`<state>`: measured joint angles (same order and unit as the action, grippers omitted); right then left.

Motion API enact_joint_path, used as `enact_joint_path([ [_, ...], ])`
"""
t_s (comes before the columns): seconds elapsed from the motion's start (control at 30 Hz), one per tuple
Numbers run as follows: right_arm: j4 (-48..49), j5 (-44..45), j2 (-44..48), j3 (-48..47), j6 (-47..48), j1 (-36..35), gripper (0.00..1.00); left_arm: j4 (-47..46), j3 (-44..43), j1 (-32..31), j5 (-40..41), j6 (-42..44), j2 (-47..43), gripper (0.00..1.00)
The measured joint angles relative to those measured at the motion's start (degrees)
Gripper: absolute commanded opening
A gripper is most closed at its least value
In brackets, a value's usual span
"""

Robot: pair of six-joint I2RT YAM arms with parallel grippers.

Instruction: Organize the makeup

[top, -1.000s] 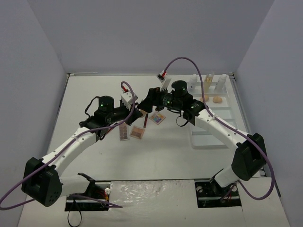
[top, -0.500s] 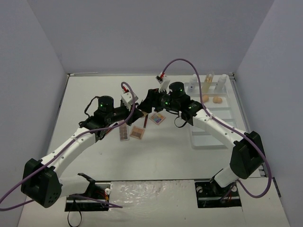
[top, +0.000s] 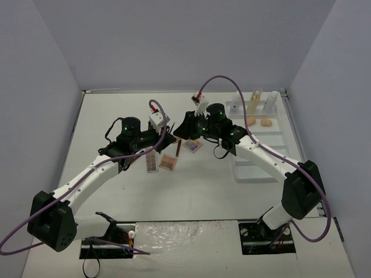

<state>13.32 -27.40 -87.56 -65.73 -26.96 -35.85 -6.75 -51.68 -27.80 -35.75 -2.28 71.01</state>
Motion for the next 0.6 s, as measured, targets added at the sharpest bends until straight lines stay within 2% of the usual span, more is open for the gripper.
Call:
enact_joint_path([
  [0.07,-0.03,0.24,0.03,0.0,0.2,0.01,0.0,-0.39,0.0,0.01,0.07,-0.24,0.47,0.15],
  [0.1,-0.12,0.48,0.03,0.01,0.22,0.02,0.0,-0.55,0.0,-0.02,0.37,-0.45,0.69,0.24],
  [0.13,-0.26,0.8,0.03,0.02,0.19,0.02,0.0,-0.69,0.0,-0.07,0.84,-0.72,0.91,0.41],
  [0.23,-1.14,2.33,0.03,0.01,0.21,0.43,0.0,-0.92,0.0,-0.29,4.02,-1.64,1.51,0.7],
  [0.33,-2.4,4.05,0.03,0.0,0.21,1.37,0.0,-0.82,0.0,-0.26,8.96,-2.79,1.95,0.89],
  [0.43,-3.99,8.05,0.03,0.02,0.43,4.49,0.0,1.15,0.0,-0.07,16.37,-4.36,2.07,0.96],
  [0.6,-7.05,20.08,0.03,0.02,1.41,12.67,0.0,7.87,0.0,2.88,28.33,-6.9,1.1,0.97],
])
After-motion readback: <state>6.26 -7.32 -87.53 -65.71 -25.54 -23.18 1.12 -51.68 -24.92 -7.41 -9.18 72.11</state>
